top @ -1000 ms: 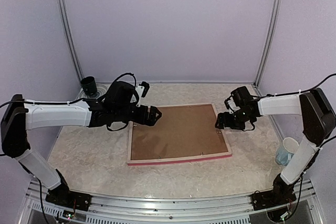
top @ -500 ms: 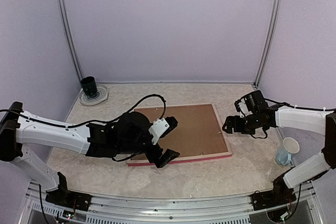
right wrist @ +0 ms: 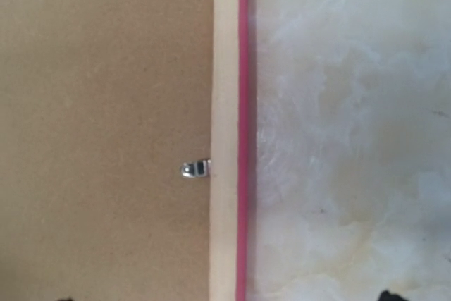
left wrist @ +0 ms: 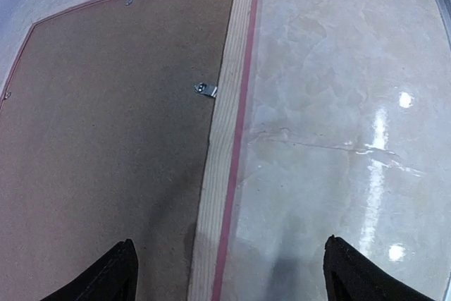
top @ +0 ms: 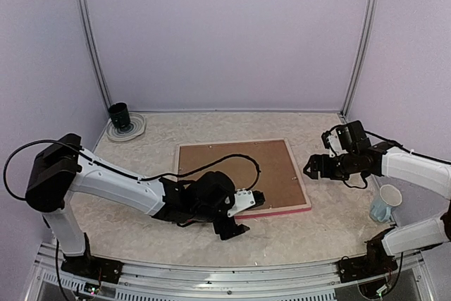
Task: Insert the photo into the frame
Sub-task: Pick up the photo frame from the center of the board, then pass from the left arm to the right, then pass from the right arm to the left, then turn over the photo frame.
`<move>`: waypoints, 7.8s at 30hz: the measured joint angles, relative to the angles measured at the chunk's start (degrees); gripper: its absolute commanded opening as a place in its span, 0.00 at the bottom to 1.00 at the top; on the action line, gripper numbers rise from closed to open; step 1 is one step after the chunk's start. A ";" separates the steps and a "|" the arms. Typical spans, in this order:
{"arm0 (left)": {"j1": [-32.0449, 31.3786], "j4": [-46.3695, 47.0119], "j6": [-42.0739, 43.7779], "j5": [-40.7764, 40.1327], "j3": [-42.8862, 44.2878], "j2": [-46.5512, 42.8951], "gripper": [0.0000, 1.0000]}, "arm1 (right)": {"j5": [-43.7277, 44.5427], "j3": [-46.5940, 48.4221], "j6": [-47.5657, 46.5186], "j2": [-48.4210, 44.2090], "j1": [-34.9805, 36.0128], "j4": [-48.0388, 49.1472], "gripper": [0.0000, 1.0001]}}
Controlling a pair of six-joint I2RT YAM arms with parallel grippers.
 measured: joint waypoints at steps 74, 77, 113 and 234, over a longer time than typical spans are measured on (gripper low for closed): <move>6.27 -27.96 4.52 13.99 16.52 -4.39 0.00 | -43.80 -14.16 29.81 -1.88 -8.96 29.77 0.89; 6.19 -29.40 5.07 13.73 16.52 -4.59 0.00 | -45.31 -16.81 34.18 -1.79 -9.03 34.67 0.88; 4.87 -25.97 5.20 11.15 16.52 -5.27 0.00 | -55.49 -28.30 54.58 4.35 -9.14 62.99 0.30; 9.44 -25.62 -0.59 -33.70 36.06 -6.19 0.00 | -35.71 0.76 4.48 -26.82 -6.03 5.95 0.99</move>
